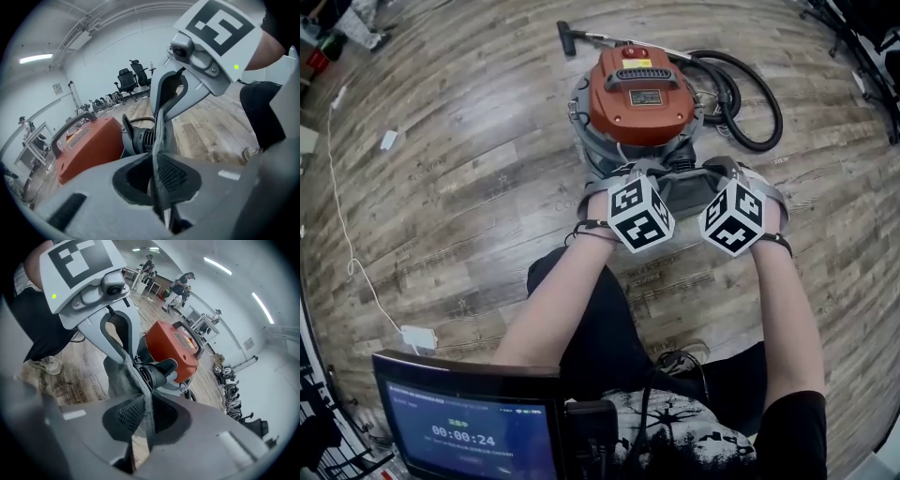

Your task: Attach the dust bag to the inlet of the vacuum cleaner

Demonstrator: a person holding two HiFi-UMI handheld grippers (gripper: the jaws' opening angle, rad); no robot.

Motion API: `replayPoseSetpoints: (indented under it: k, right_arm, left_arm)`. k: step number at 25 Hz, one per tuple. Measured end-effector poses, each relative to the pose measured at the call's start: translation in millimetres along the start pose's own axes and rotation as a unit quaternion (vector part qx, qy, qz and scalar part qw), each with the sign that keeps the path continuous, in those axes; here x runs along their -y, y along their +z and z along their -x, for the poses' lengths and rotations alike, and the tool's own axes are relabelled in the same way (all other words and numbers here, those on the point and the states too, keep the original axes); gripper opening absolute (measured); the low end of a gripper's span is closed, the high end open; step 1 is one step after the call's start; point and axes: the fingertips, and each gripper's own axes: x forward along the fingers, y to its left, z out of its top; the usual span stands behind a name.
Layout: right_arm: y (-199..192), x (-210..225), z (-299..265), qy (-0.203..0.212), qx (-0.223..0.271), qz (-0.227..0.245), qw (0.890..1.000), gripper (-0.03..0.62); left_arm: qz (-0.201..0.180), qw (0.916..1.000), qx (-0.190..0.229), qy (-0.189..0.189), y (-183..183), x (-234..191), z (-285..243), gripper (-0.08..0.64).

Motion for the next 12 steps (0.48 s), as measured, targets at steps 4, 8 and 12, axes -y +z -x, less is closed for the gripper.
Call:
replayPoseSetpoints:
  k: [4, 8, 12]
  right_arm:
    - [-13.7, -2.7, -10.1, 0.004, -0.012, -0.016, 1.0, 0.032]
    - [-28.3, -7.3, -17.5, 0.007, -0.025, -0.027, 0.999, 0.025]
    - [-26.3, -5.2, -17.6, -0.001, -0.033, -0.008, 0.999, 0.023]
  left_arm:
    - [-0.027, 0.9995, 0.005, 0.018, 10.7, -1.7, 3.8, 0.031]
    - [-0.055, 0.9981, 0.009, 0.025, 27.4, -2.6, 5.2, 0.034]
    - [-0.047, 0.9978, 0.036, 0.032, 24.8, -3.3, 5.1, 0.038]
